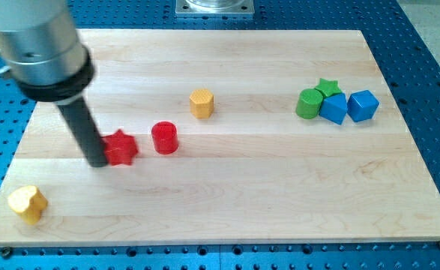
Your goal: Place the red blocks parallel to each other
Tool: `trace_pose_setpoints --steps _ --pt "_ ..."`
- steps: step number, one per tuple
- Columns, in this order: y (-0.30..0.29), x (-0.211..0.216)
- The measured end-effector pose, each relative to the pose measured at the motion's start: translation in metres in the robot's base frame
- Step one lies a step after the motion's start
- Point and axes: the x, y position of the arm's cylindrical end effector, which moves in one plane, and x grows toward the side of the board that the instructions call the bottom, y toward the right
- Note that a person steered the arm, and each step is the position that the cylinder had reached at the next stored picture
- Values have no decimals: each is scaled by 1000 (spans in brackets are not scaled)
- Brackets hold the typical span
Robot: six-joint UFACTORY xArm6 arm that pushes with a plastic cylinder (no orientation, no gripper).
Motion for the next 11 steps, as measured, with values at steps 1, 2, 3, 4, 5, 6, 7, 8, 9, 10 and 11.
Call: trace_pose_setpoints --steps 1,2,3,4,5,6,7,8,9,10,11 --pt "9 -1" --pt "13 -1" --pt "33 -1" --pt "67 -1" --pt "99 -14" --pt "105 -50" --pt "143 -62" --pt "194 -65" --pt "194 -57" --pt "223 -38" --pt "274 -67"
